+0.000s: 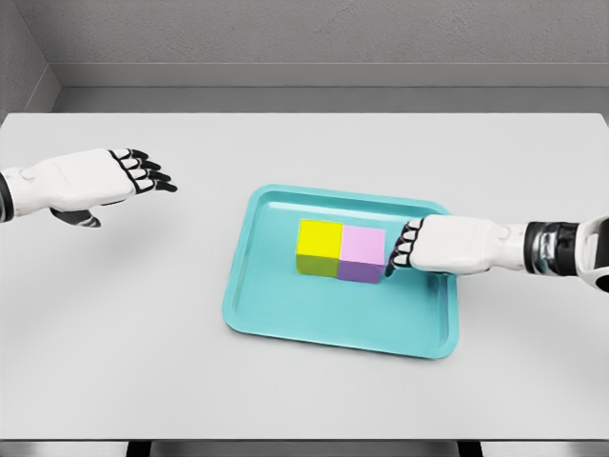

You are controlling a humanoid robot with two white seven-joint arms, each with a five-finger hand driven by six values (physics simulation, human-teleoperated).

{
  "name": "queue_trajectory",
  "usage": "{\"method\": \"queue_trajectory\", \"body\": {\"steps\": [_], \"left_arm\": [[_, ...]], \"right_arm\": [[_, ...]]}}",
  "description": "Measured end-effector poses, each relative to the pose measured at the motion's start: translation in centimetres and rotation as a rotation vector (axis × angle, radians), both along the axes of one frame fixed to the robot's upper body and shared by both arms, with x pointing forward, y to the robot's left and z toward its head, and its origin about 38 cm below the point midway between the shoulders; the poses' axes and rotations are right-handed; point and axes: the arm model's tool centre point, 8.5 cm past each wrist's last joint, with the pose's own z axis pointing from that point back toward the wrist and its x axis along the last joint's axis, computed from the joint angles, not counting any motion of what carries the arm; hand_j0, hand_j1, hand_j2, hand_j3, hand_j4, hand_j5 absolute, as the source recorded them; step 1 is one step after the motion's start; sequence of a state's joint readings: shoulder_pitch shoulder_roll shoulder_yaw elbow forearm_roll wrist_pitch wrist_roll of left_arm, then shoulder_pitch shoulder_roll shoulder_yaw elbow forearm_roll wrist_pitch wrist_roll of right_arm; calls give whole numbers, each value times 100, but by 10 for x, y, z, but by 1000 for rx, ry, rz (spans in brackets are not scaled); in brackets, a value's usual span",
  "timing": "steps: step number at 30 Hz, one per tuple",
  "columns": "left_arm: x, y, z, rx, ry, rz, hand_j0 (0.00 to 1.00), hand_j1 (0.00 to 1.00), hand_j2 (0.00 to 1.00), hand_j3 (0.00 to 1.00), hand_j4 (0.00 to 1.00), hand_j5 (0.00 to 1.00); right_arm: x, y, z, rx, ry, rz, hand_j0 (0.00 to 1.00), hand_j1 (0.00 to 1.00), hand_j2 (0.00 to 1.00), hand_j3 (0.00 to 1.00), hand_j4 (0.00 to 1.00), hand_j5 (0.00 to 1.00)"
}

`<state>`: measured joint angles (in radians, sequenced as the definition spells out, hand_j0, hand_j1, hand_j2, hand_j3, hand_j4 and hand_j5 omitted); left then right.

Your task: Push two cubes

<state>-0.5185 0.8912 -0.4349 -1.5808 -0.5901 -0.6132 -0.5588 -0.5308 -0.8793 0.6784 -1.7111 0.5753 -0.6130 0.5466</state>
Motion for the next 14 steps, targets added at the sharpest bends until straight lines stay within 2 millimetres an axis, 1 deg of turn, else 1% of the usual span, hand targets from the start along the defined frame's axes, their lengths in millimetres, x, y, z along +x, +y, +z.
{"method": "queue_trajectory", "body": {"steps": [3, 4, 5, 6, 7, 10, 11, 13, 14], "left_arm": [[0, 1, 0, 2, 1, 2, 100, 100, 100, 100, 100, 100], [0, 2, 0, 5, 1, 4, 100, 100, 100, 100, 100, 100], [0, 4, 1, 9, 1, 7, 100, 100, 100, 100, 100, 100], [0, 5, 1, 11, 1, 9, 100, 100, 100, 100, 100, 100], [-1, 6, 1, 13, 2, 11, 100, 100, 100, 100, 100, 100], [-1, 8, 2, 17, 1, 14, 100, 100, 100, 100, 100, 100], [-2, 9, 1, 19, 5, 15, 100, 100, 100, 100, 100, 100], [-2, 10, 0, 18, 6, 18, 100, 100, 100, 100, 100, 100], [-3, 10, -1, 18, 9, 18, 100, 100, 100, 100, 100, 100]], "right_arm": [[2, -14, 5, -19, -6, -25, 77, 77, 77, 77, 77, 77], [3, -20, 12, -12, -15, -40, 78, 78, 78, 78, 78, 78], [6, -28, 26, 14, -34, -63, 82, 82, 82, 82, 82, 82], [10, -38, 42, 50, -55, -93, 93, 93, 93, 93, 93, 93], [13, -49, 60, 87, -79, -122, 99, 99, 99, 99, 99, 99], [15, -75, 89, 178, -107, -195, 100, 100, 100, 100, 100, 100], [12, -82, 82, 194, -81, -217, 100, 100, 100, 100, 100, 100], [8, -89, 73, 217, -48, -239, 100, 100, 100, 100, 100, 100], [7, -90, 73, 226, -46, -243, 100, 100, 100, 100, 100, 100]]}}
